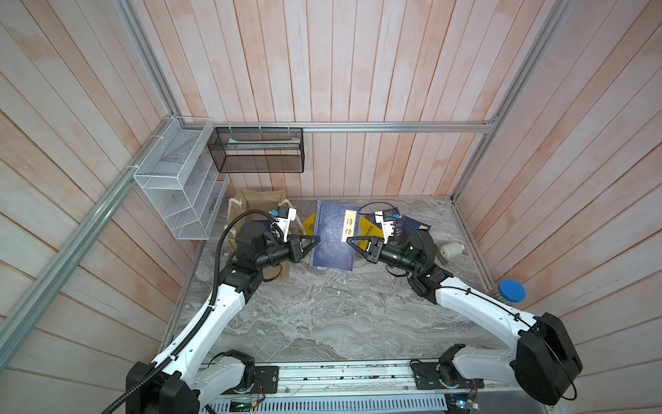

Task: Put the books into the canvas bag
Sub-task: Pick up the book from the center of the board, then place the book in the canvas bag.

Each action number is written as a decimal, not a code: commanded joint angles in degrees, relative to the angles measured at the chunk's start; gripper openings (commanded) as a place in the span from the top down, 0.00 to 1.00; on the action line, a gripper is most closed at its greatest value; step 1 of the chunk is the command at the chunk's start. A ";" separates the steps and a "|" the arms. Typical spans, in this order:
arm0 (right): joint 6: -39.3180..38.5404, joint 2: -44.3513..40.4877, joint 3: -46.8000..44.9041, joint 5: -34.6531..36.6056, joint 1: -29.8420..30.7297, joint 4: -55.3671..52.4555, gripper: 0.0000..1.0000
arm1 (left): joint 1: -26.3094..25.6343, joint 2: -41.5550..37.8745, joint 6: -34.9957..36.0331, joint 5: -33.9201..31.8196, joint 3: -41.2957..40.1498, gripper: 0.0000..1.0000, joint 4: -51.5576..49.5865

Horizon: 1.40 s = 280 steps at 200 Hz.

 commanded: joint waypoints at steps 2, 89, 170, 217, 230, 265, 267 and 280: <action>-2.51 1.10 3.35 1.78 1.10 -5.63 0.74 | 2.88 -2.05 7.55 -0.36 5.79 1.00 -8.88; -12.50 21.22 34.82 20.62 5.28 -38.46 0.58 | 15.74 4.33 25.61 -20.68 29.10 1.00 -30.09; -10.68 44.08 64.56 20.22 11.34 -40.75 0.54 | 17.11 15.61 34.03 -32.92 40.35 1.00 -36.83; -9.77 56.56 79.48 18.12 12.40 -44.55 0.52 | 18.17 21.02 36.04 -33.87 44.25 1.00 -42.23; -9.39 59.07 82.11 17.30 12.45 -44.80 0.52 | 18.34 21.94 35.87 -34.44 44.46 1.00 -43.07; -9.78 62.36 86.40 17.63 12.46 -47.17 0.56 | 19.06 25.42 35.43 -34.73 45.25 1.00 -46.73; -9.79 62.38 86.28 17.76 12.41 -47.13 0.57 | 19.14 25.67 35.36 -34.38 45.20 1.00 -46.86; -9.97 62.08 85.67 18.15 12.35 -46.73 0.61 | 19.45 26.52 35.21 -31.20 44.37 1.00 -47.01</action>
